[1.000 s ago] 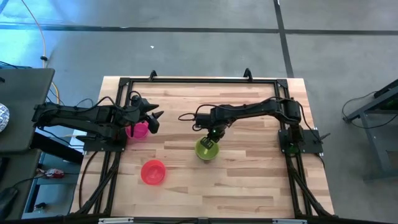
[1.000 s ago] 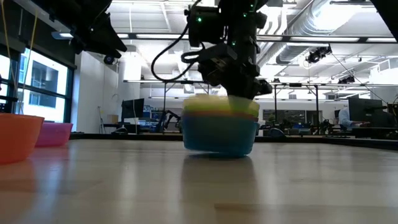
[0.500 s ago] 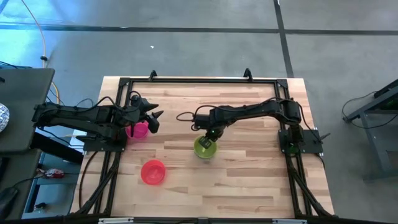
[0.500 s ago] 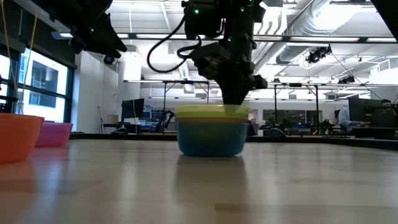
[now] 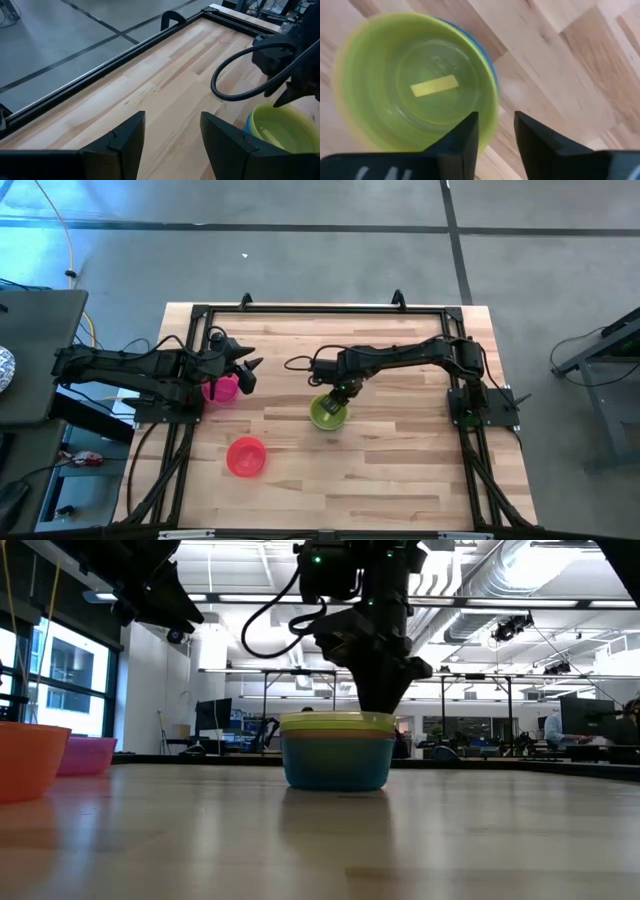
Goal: Nest bowls inside each other
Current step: Stack the pink bowl on the yellow bowl
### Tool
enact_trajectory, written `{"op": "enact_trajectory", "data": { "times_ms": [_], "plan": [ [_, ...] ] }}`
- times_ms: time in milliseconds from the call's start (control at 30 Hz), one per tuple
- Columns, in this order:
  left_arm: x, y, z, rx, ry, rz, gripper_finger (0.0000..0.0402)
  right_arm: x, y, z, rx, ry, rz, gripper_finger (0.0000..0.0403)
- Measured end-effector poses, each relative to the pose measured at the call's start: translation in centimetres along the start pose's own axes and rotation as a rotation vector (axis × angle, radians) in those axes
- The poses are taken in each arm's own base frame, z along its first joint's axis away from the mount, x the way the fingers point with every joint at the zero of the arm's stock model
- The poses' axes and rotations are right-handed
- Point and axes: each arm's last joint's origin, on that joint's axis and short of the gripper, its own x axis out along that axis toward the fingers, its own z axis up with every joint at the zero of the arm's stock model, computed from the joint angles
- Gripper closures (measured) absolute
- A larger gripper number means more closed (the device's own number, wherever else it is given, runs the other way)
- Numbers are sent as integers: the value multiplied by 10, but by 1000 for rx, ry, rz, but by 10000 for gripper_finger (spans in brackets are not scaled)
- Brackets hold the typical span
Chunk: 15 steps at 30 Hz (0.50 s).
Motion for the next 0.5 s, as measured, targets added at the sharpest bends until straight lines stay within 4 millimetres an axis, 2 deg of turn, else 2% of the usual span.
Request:
{"op": "enact_trajectory", "data": {
  "times_ms": [200, 300, 500],
  "plan": [
    [0, 2, -4, 35, 35, 16, 220, -8, -2, -2, -3, -21, -20, 259],
    [-1, 6, -11, 115, 106, 37, 220, -26, -3, -4, -14, -100, -28, 251],
    [-3, 15, -25, 280, 251, 91, 220, -75, -6, -9, -112, -326, 11, 246]
  ]
}}
